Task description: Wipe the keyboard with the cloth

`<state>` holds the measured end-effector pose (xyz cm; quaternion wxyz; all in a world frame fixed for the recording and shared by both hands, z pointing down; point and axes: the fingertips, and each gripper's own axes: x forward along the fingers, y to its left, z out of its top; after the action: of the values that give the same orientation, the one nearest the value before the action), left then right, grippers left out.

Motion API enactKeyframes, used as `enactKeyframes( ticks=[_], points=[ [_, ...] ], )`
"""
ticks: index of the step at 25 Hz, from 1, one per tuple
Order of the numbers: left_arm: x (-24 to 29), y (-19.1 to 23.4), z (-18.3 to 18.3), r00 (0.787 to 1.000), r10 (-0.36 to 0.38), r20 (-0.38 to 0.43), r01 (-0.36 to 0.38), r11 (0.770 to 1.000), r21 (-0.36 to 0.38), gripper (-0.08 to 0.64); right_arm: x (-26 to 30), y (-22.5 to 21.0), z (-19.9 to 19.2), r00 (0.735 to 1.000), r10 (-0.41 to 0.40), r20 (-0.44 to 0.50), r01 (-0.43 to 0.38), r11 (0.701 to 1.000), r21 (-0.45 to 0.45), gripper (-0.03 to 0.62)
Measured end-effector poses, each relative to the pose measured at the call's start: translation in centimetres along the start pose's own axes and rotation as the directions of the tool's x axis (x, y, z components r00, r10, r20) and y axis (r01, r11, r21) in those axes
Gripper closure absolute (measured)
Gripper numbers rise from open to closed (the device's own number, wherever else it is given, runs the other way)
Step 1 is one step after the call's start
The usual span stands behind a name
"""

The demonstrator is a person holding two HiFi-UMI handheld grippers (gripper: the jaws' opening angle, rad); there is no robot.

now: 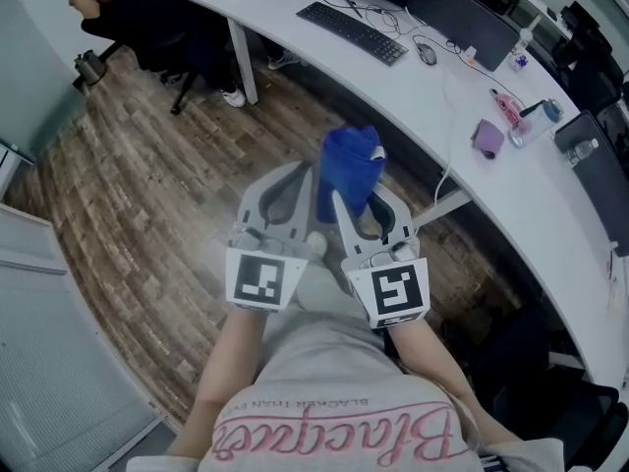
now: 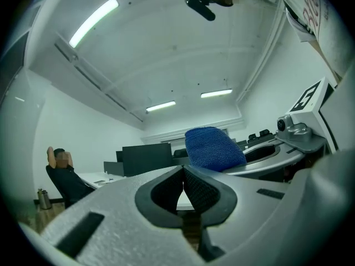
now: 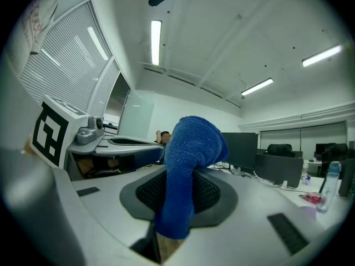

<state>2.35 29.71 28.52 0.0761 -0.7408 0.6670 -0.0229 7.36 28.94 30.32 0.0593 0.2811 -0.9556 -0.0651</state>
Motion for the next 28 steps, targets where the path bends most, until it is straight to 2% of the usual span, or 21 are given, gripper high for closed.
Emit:
enactKeyframes(
  ticks=[10,28],
  points=[
    [4.3,6.8,-2.2,0.995,0.097,-0.034,-0.096,0.995,0.017,0.555,8.7,-0.7,-0.6,0.995,0.103,0.013,-0.103,0.994,0.029,0.503],
    [21.6,17.5,-4.8,0.995,0.085,-0.051,-0.084,0.996,0.019,0.555,26.6,-11.1,-0.7,0.995,0.102,0.004,-0.102,0.993,0.056,0.503]
  ],
)
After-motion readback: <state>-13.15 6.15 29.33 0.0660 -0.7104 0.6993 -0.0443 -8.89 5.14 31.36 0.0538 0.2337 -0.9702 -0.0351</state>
